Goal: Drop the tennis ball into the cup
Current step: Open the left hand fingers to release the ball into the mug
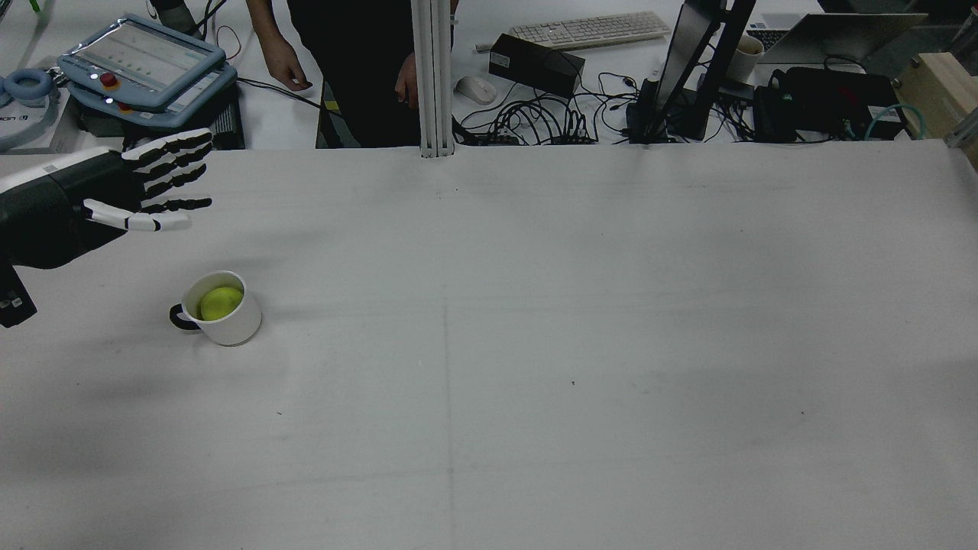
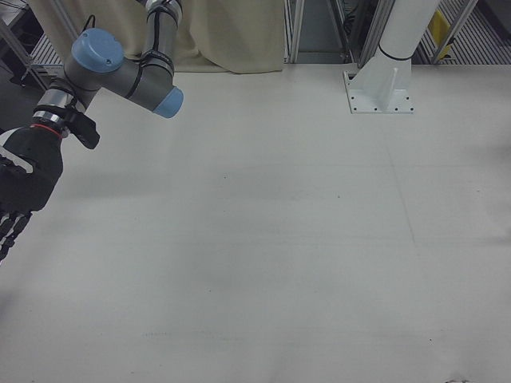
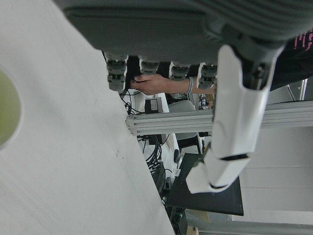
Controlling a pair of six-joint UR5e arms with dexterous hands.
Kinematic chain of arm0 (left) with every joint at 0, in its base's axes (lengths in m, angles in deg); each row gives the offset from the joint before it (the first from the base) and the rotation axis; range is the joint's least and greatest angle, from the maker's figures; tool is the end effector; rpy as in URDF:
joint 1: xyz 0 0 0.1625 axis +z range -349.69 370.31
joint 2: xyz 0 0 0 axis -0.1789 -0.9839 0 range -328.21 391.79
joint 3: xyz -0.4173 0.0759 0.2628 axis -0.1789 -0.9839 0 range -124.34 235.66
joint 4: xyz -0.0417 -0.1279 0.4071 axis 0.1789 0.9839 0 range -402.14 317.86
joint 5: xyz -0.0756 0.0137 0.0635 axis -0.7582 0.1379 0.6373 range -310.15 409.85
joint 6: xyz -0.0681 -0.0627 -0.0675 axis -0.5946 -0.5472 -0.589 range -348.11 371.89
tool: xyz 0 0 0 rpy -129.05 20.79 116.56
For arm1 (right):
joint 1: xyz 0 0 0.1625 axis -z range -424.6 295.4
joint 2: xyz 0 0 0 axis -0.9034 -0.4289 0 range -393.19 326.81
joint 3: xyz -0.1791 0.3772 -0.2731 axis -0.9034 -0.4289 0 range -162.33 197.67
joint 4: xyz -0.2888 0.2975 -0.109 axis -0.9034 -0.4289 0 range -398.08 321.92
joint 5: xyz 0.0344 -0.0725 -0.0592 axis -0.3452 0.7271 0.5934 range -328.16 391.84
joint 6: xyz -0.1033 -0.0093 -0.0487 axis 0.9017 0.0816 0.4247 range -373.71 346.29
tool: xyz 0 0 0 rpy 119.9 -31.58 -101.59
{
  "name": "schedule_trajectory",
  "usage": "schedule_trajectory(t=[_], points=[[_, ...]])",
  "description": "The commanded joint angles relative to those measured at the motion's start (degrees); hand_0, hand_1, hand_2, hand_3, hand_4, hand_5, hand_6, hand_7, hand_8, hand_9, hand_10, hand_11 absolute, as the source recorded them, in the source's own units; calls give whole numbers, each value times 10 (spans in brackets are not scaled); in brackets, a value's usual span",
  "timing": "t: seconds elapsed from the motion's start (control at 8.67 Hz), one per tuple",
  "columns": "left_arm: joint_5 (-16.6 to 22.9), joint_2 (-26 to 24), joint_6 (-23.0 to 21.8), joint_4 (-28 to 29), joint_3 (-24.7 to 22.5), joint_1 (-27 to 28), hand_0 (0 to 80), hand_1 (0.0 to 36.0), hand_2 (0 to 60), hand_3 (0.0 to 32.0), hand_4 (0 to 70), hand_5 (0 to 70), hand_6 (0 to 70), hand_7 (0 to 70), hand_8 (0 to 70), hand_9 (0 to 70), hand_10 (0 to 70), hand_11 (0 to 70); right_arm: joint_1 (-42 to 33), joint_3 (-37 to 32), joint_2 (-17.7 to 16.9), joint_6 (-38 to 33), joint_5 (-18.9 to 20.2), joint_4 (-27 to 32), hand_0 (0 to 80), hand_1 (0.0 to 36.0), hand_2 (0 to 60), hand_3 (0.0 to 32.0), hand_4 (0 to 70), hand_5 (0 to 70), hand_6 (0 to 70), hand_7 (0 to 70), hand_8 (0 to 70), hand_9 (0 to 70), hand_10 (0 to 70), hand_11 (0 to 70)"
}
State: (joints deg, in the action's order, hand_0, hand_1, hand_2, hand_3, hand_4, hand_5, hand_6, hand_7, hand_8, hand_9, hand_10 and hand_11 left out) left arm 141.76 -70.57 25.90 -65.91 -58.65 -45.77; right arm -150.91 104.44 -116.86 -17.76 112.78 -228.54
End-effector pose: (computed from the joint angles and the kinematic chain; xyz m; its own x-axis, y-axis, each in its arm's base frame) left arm 0.2092 -0.5431 0.4781 -0.8172 -0.5225 -0.2432 0.0755 0.3212 -0.9440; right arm 0.1150 -0.5698 0.7498 -0.9936 -0.1011 -0.0500 0.0621 -0.1210 -0.9907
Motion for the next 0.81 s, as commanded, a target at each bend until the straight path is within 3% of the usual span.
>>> schedule_trajectory(t=[0.0, 0.23, 0.35, 0.69], points=[[34, 4, 20, -22, -7, -227, 638, 360, 476, 0, 0, 113, 31, 0, 12, 16, 61, 126, 0, 0, 0, 0, 0, 0, 0, 0, 0, 0, 0, 0, 0, 0, 0, 0, 0, 0], [46, 57, 19, -8, 16, -267, 670, 360, 497, 0, 0, 117, 25, 0, 7, 8, 50, 112, 0, 0, 0, 0, 0, 0, 0, 0, 0, 0, 0, 0, 0, 0, 0, 0, 0, 0], [46, 64, 17, -8, 19, -265, 710, 360, 508, 0, 0, 120, 26, 0, 5, 5, 46, 108, 0, 0, 0, 0, -1, 0, 0, 0, 0, 0, 0, 0, 0, 0, 0, 0, 0, 0], [46, 64, 16, -4, 13, -265, 722, 360, 539, 0, 0, 122, 26, 0, 4, 5, 38, 98, 0, 1, 0, 0, -1, 0, 0, 0, 0, 0, 0, 0, 0, 0, 0, 0, 0, 0]])
